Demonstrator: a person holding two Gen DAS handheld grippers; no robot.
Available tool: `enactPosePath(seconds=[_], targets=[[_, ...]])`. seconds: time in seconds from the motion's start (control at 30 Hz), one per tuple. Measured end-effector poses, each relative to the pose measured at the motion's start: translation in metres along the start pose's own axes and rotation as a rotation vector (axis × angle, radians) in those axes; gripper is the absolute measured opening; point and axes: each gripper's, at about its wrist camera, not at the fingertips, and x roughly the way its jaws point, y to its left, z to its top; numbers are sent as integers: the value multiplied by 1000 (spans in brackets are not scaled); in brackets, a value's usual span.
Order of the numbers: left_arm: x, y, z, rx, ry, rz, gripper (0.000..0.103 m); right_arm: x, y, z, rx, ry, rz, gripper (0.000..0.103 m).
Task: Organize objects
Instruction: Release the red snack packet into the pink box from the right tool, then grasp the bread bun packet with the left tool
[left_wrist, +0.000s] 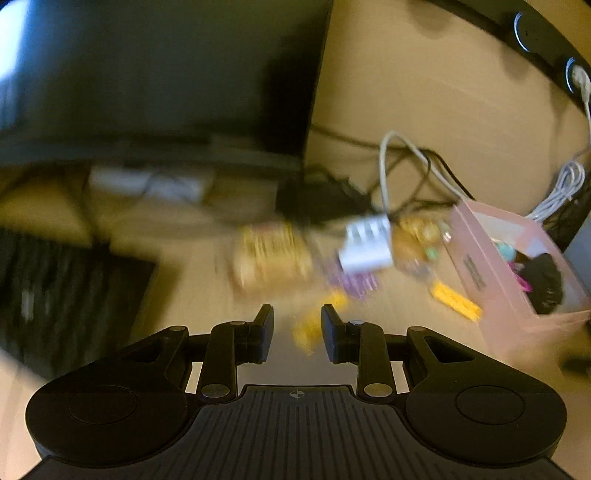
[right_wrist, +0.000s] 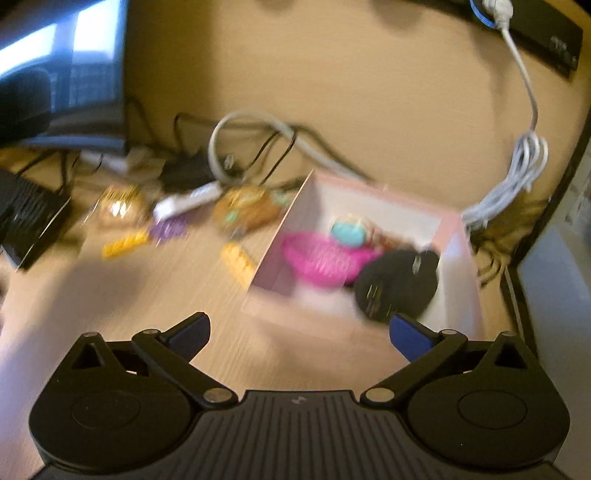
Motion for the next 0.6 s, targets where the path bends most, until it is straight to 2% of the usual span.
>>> enactPosePath(seconds=[0.1,0.2,0.3,0.33,0.4,0.47,0.5,0.6], targets=[[24,17,29,42,-18,-11,33,-3,7,-16,6,45,-7,103],[50,30,43,69,-5,-59,33,-5,11,-30,17,78,-18,103],[68,29,40,146,25,-66,35,-8,12,-39,28,95,-23,103],[66,26,36,174,8,-76,36,-10,12,-40,30,94,-26,103],[62,17,29,237,19,-125,38,-14,10,-42,38,93,-27,103],[58,5,21,337,48,-159,49,-15,9,-43,44,95,-29,103],[58,-3,16,408,52,-152,59,-14,9,-43,46,96,-31,103],[62,-25,5,575,56,-109,71,-12,12,-40,49,99,-34,103]])
